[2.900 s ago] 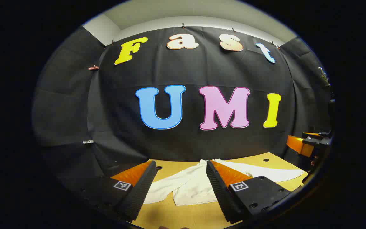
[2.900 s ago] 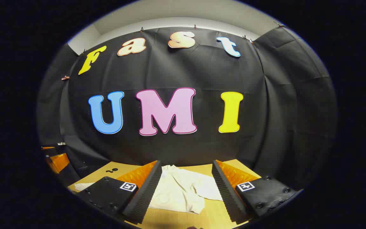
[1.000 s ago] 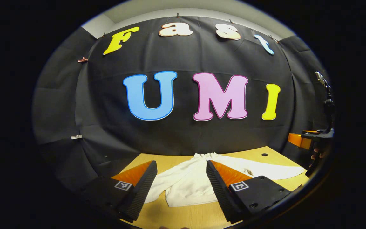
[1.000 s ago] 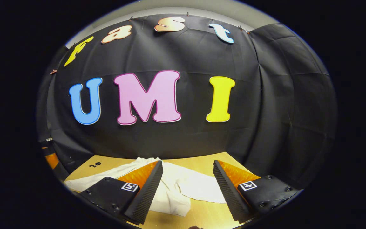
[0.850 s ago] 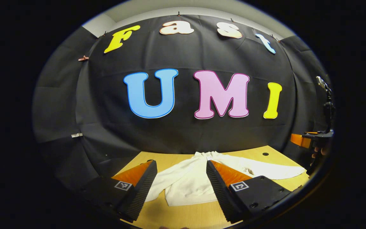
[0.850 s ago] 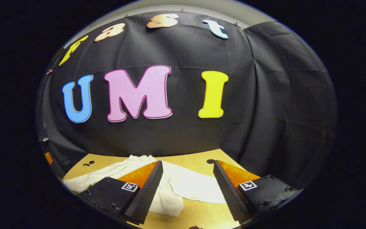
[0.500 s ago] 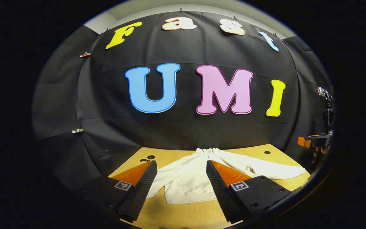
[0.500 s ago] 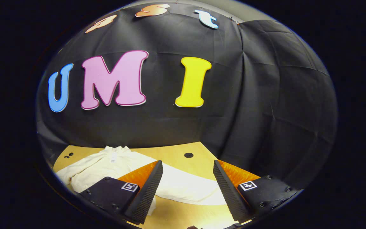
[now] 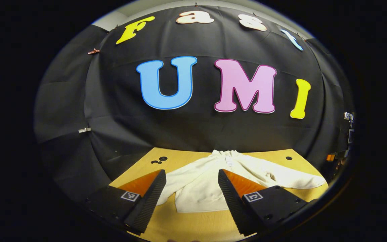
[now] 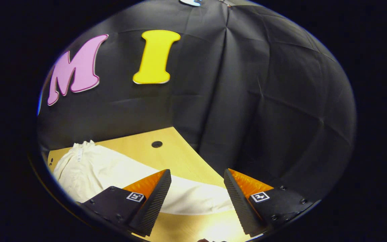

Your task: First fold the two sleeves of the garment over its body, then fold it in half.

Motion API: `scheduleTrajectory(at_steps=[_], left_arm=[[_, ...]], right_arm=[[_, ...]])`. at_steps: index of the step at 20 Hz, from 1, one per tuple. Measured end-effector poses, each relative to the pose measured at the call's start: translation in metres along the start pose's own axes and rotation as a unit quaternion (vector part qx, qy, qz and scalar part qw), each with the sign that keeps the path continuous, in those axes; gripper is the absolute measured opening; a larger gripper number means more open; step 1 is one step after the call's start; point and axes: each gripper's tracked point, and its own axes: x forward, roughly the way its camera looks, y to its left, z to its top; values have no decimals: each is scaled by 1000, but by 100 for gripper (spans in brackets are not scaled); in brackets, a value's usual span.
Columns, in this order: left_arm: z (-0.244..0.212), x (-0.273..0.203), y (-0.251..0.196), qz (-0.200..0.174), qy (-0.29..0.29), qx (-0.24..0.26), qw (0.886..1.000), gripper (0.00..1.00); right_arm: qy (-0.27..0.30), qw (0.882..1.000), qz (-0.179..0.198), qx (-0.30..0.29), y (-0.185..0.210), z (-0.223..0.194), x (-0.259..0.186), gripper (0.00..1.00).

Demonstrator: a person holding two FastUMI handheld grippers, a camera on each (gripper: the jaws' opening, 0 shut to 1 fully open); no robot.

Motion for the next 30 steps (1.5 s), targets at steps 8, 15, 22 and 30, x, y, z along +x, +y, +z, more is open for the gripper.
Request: scheduleTrajectory(at_steps=[8,15,22,30], left_arm=[[-10,16,3,17,24,0,1000,96],[-17,16,11,30,34,8,999,96],[-17,12,5,23,33,16,999,96],[-18,10,5,33,34,21,999,96]], right_arm=[[143,988,-52,32,-60,-85,55,98],[212,974,-67,36,-80,-132,77,98],[241,967,-47,65,-78,-124,76,96],[232,972,-10,47,-72,-106,73,32]])
